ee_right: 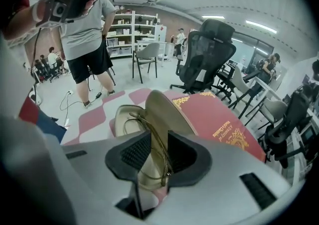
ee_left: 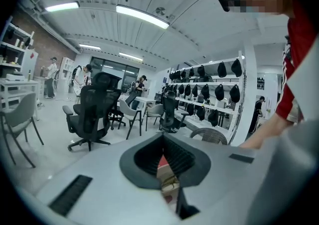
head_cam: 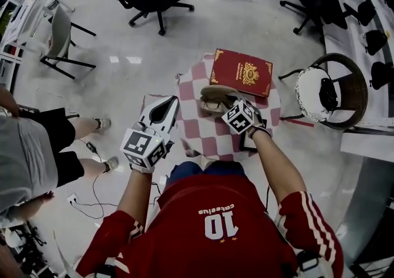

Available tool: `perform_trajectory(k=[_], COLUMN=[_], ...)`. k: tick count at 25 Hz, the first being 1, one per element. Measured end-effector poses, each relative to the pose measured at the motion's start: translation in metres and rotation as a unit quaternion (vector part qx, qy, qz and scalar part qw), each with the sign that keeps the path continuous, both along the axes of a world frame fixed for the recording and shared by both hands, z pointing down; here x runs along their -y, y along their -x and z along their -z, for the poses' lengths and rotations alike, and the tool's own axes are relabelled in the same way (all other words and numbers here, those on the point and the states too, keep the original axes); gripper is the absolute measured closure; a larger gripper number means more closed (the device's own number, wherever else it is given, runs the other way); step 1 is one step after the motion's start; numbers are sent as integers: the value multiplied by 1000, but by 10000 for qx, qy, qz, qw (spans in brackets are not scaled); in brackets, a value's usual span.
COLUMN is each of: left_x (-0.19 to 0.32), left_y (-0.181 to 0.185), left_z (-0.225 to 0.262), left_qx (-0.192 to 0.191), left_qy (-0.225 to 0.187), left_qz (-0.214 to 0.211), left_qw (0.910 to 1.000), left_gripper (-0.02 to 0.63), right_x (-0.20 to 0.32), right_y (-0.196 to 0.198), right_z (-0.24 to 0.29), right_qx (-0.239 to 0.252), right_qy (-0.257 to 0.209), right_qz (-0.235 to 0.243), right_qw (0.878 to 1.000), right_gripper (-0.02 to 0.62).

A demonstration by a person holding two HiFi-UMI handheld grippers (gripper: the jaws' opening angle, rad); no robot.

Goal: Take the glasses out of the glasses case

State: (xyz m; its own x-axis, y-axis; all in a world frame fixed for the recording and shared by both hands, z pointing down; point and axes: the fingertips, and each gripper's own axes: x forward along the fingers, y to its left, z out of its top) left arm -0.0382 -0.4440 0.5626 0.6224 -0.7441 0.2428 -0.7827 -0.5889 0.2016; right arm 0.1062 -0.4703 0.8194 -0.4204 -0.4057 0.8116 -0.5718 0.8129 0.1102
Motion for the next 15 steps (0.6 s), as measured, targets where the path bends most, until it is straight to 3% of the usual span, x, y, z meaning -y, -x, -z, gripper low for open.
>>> perform_trajectory(k=[5,15], left_x=[4,8], left_y=[4,9], left_z=[-6,-10], left_qx=[30,8], left_qy=[-4,117], left_qz=[73,212], left_qw=[10000,9997], left_gripper=[597,598], right_x=[1,6], right_y=[1,5], right_z=[-20,-38], right_qx=[-211,-718], right_qy=[185,92], right_qz=[220,722], right_qw=[9994,9948], right_gripper=[499,500])
